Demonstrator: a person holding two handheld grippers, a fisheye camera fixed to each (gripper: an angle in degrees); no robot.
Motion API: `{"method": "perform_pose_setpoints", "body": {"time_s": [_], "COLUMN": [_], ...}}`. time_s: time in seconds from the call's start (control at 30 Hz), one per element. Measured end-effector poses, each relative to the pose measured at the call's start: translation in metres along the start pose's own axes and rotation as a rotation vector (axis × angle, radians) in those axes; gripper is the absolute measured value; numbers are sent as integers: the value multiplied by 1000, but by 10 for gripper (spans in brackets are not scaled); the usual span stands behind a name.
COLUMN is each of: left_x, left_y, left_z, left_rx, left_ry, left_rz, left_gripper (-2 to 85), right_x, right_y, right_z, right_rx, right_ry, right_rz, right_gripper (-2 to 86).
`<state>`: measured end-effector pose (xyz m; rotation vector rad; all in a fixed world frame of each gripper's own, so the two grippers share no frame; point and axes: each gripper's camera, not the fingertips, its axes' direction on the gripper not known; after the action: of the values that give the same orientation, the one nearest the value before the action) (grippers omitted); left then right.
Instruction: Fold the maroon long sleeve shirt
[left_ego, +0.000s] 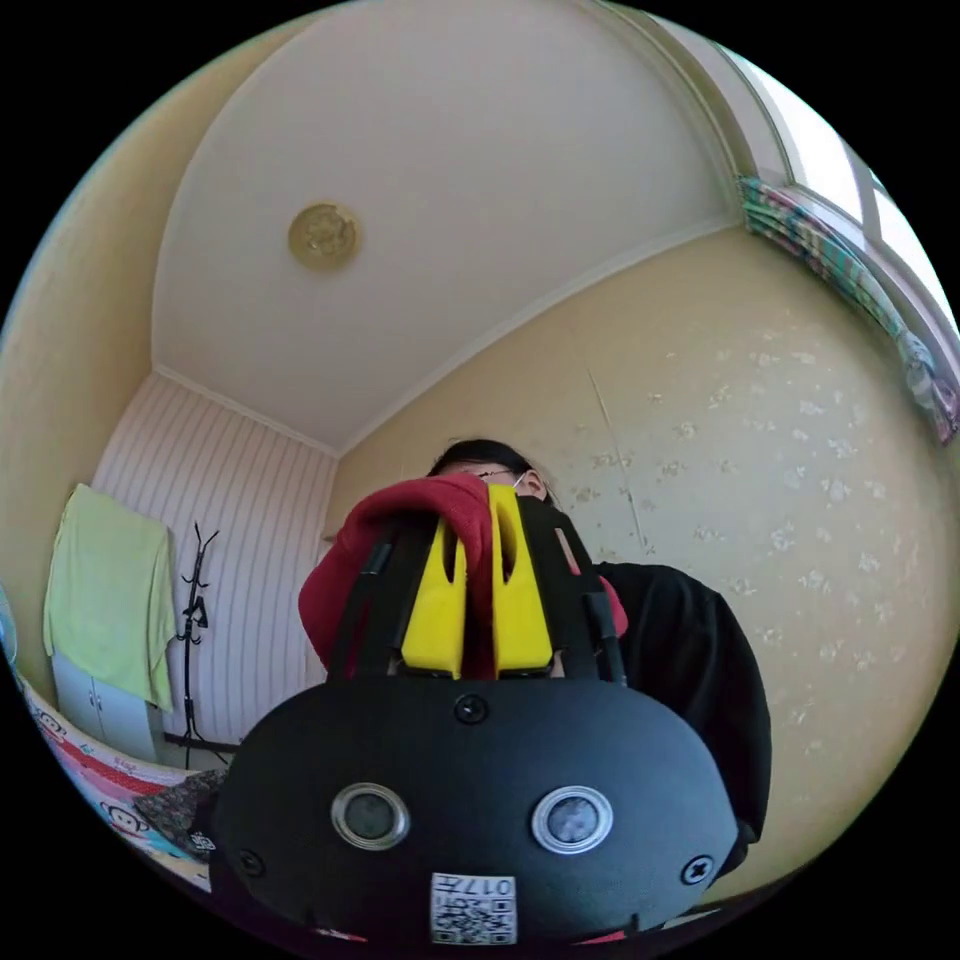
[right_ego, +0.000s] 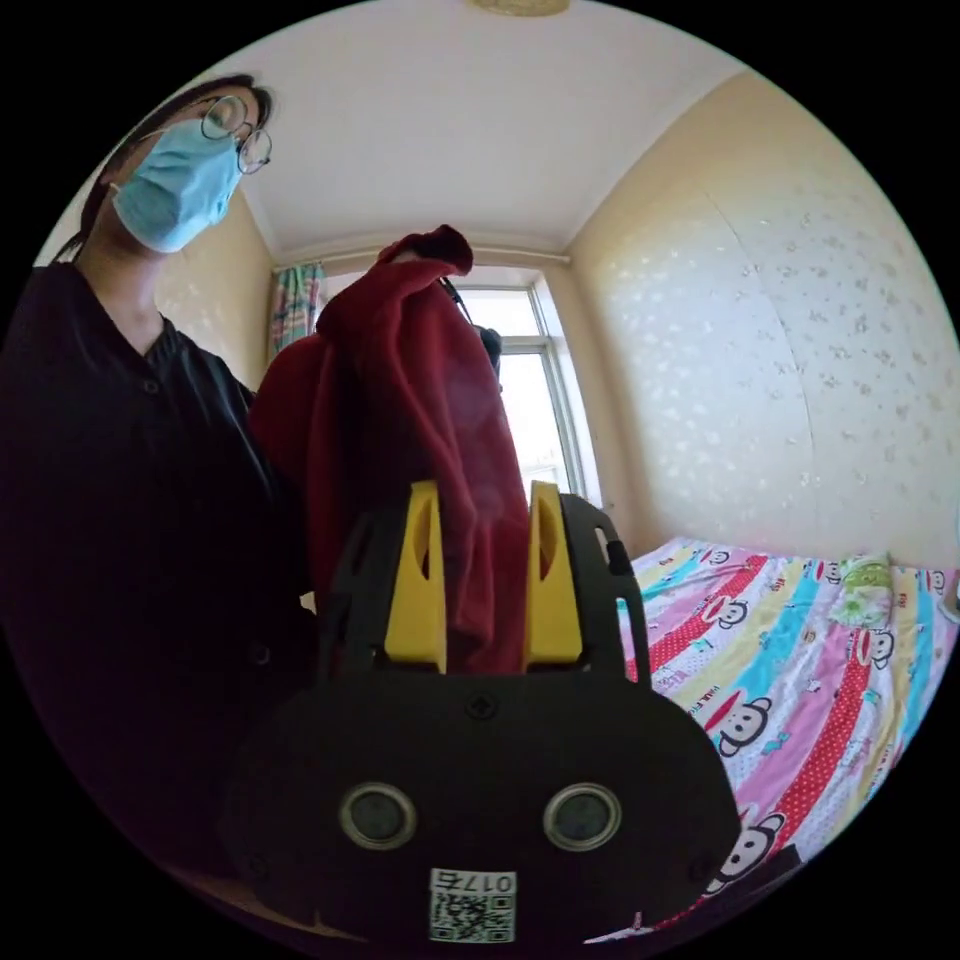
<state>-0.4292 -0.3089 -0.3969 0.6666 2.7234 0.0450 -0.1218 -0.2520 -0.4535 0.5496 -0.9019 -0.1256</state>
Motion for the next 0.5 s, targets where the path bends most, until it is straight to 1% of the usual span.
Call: {"method": "perform_pose_setpoints", "body": {"time_s": [0.03, 0.07, 0.13, 0.17, 0.2, 0.23, 0.27, 0.33, 0.37, 0.4, 0.43, 0.47, 0.5], "left_x": [5, 8, 22, 26, 36, 48, 54, 73, 75, 74, 67, 62, 49], "left_y": [-1, -1, 0, 2, 7, 13, 17, 41, 48, 62, 77, 84, 100], "left_z": [0, 1, 2, 2, 3, 3, 4, 9, 10, 12, 12, 11, 7], "left_rx": [-28, -52, -172, -197, -247, -287, -305, -394, -420, -471, -508, -524, -544], "left_ry": [-59, -90, -214, -256, -359, -470, -529, -812, -892, -1049, -1194, -1257, -1362], "left_rz": [-32, -48, -108, -123, -150, -164, -167, -225, -256, -327, -409, -454, -536], "left_gripper": [24, 24, 28, 29, 31, 34, 35, 41, 42, 44, 45, 45, 46], "right_x": [-8, -12, -11, -5, -2, 3, 5, 1, -8, -14, -27, -40, -46], "right_y": [-6, -16, -39, -58, -68, -84, -93, -104, -114, -121, -134, -145, -149], "right_z": [2, 0, -6, -12, -17, -29, -44, -57, -54, -49, -36, -19, -11], "right_rx": [-25, -27, -26, -22, 3, 97, 233, 393, 424, 417, 394, 363, 357], "right_ry": [134, 322, 531, 582, 596, 586, 539, 461, 467, 487, 513, 511, 502], "right_rz": [-46, -65, -65, -7, 36, 126, 224, 285, 269, 251, 185, 133, 119], "right_gripper": [66, 48, 38, 35, 34, 32, 32, 31, 31, 31, 31, 30, 30]}}
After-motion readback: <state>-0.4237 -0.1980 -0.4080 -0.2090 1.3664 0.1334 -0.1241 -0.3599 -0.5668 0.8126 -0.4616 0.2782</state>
